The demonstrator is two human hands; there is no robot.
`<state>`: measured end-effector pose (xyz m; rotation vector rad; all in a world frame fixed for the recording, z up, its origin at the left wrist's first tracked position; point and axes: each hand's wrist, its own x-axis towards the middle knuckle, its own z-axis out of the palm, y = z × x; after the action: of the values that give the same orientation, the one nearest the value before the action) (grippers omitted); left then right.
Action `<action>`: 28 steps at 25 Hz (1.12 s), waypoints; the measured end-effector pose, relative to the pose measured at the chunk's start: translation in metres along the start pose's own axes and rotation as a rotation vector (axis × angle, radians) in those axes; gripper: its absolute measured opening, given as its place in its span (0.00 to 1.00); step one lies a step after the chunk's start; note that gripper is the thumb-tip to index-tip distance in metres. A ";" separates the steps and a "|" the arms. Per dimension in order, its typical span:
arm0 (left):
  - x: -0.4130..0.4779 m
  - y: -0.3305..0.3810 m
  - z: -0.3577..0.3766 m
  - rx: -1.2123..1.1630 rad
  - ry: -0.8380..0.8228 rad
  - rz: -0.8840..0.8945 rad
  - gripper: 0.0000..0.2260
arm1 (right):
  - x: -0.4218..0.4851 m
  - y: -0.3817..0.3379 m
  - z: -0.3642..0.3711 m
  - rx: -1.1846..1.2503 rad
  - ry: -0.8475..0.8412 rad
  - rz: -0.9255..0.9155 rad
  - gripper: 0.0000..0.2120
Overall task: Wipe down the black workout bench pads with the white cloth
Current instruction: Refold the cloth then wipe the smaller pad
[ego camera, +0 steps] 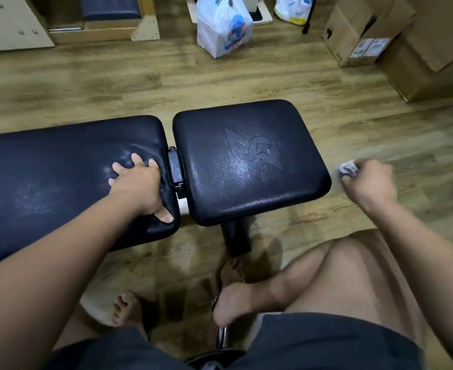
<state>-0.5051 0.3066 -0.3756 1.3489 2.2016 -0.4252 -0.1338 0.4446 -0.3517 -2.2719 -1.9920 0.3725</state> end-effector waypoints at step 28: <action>0.000 -0.005 0.004 0.040 0.010 0.008 0.65 | -0.086 -0.184 0.078 0.067 -0.276 -0.626 0.09</action>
<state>-0.5083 0.3026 -0.3786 1.3831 2.2055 -0.4633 -0.3400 0.3791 -0.3741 -1.4992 -2.6275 0.6900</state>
